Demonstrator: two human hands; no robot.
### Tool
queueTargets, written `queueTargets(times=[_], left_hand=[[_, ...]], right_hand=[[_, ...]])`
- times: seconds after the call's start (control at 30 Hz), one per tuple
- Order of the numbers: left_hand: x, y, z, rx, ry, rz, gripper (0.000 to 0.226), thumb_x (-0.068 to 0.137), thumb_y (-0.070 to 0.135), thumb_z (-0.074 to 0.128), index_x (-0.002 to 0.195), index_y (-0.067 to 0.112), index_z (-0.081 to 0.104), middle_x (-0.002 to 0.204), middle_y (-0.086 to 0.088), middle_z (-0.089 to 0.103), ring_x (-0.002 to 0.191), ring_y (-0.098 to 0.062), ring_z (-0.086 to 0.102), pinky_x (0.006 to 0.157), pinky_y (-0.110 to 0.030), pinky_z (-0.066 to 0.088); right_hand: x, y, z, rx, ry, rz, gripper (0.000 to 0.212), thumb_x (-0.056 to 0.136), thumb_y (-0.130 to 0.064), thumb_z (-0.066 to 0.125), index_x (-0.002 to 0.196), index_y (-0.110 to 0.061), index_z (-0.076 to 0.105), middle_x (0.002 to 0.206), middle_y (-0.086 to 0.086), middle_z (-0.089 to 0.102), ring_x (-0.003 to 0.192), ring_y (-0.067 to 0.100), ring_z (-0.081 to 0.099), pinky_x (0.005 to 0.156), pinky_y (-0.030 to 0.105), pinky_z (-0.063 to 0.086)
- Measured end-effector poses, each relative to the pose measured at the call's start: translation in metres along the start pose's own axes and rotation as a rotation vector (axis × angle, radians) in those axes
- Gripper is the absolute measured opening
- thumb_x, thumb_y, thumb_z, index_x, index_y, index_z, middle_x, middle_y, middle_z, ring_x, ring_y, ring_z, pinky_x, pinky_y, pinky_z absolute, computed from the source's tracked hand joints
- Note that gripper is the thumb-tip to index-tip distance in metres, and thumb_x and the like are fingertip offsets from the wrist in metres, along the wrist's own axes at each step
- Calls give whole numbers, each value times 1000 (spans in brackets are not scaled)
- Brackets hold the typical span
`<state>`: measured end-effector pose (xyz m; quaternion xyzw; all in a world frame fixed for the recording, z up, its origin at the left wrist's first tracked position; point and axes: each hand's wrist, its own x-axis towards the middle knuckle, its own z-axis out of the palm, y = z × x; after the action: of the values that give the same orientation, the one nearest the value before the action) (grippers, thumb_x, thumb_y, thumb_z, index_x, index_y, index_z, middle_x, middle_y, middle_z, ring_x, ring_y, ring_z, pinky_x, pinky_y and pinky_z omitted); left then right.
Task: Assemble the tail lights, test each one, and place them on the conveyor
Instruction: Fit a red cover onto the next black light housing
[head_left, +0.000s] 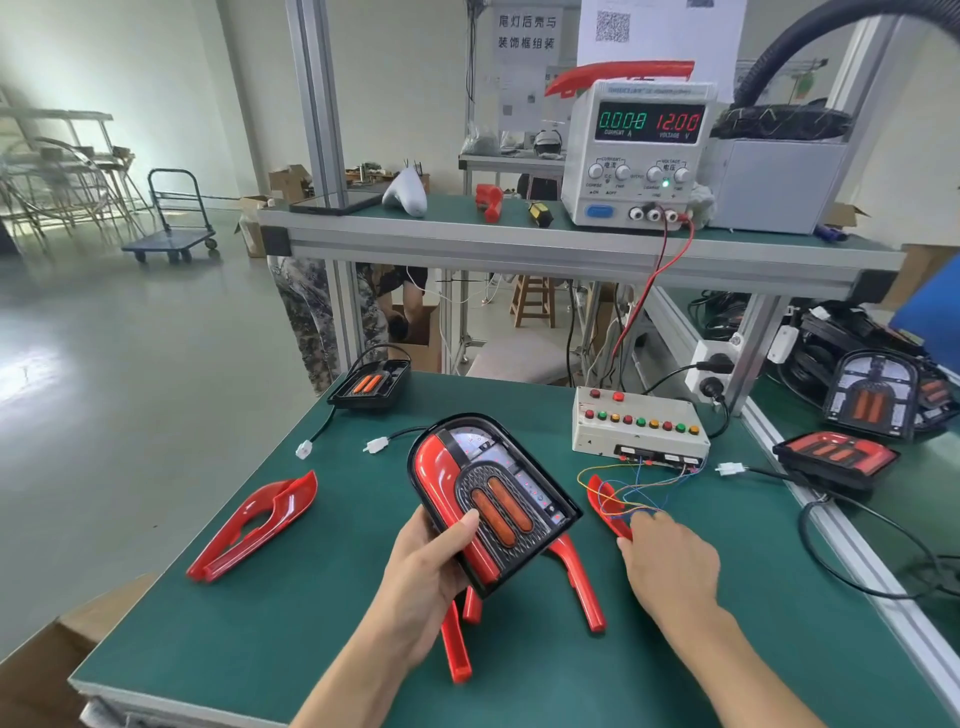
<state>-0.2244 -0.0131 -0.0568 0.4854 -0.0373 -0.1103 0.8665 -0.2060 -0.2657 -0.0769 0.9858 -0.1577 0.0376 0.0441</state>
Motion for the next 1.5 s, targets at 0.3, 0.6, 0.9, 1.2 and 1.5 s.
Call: queueTargets(times=[0.3,0.6,0.9,1.2,1.5], left_hand=[[4,1,2,124,15,3,43,88,20,66,129,8,57,119,-14,74,109,-33,71,79,-35,61],[3,-10,-7,253,-48,-30,49,86,23,73,131,11,56,125,-14,71,114,-35,69,92,-46,57],[-5,-21,-2,378,-126,-34,51,86,28,76,131,14,57,124,-14,71,116,-36,67,101,-58,51],[-7,-25,-4,417,-129,-26,52,87,27,76,133,19,55,126,-6,71,118,-27,67,101,-47,54],[-7,-25,-3,420,-142,21,50,88,29,77,133,24,57,128,-7,70,121,-28,65,105,-52,49]], right_hand=[[-57,43,-26,1001,-120,26,47,105,-29,50,61,-17,61,54,-3,58,46,8,44,54,30,36],[-81,22,-45,1664,111,-43,21,79,-39,70,89,-22,77,61,9,64,48,14,45,46,16,38],[-62,-46,-28,950,644,-148,24,93,-35,66,97,-17,80,83,-6,60,76,14,60,73,25,46],[-63,-53,-8,734,790,-168,37,96,-40,57,108,-13,79,90,1,61,79,24,62,69,40,50],[-64,-59,-3,644,829,-179,37,98,-38,56,113,-12,77,102,3,68,87,24,66,72,39,46]])
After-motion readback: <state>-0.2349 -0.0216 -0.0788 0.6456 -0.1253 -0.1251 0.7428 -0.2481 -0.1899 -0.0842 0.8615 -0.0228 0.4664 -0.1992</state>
